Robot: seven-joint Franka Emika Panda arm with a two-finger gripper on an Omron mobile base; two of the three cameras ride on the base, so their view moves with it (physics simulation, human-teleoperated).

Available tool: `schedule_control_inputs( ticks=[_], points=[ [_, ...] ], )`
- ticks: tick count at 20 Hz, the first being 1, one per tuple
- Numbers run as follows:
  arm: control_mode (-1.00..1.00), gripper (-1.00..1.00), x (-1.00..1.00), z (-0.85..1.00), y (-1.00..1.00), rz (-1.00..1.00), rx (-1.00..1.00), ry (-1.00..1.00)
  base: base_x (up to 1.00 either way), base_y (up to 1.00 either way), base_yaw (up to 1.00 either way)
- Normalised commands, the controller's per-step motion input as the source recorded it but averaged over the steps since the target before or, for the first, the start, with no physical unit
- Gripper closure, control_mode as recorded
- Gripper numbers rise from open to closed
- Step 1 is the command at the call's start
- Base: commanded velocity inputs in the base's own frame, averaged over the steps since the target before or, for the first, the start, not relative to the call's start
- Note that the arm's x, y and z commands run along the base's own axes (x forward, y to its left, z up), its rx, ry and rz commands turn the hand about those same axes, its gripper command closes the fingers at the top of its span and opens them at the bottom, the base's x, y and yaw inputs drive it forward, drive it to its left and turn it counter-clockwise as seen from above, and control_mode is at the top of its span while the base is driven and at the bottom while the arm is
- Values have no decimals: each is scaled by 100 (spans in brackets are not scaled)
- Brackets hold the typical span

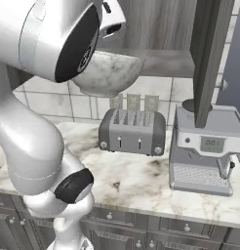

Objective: Move the bowls from the cabinet to the plates on the dining table.

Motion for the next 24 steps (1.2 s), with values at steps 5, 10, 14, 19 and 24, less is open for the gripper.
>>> schedule_control_inputs(
  ticks=[5,10,14,19,24],
  points=[
    [-100,100,-99,-4,42,14,-3,-9,0,0,0],
    [-100,100,-37,0,51,3,0,0,0,0,0],
    [-100,100,4,0,40,-2,-3,0,0,0,0],
    [-100,100,32,-11,13,-13,-9,0,0,0,0],
    [-100,100,6,-30,8,-12,-7,0,0,0,0]
  ],
)
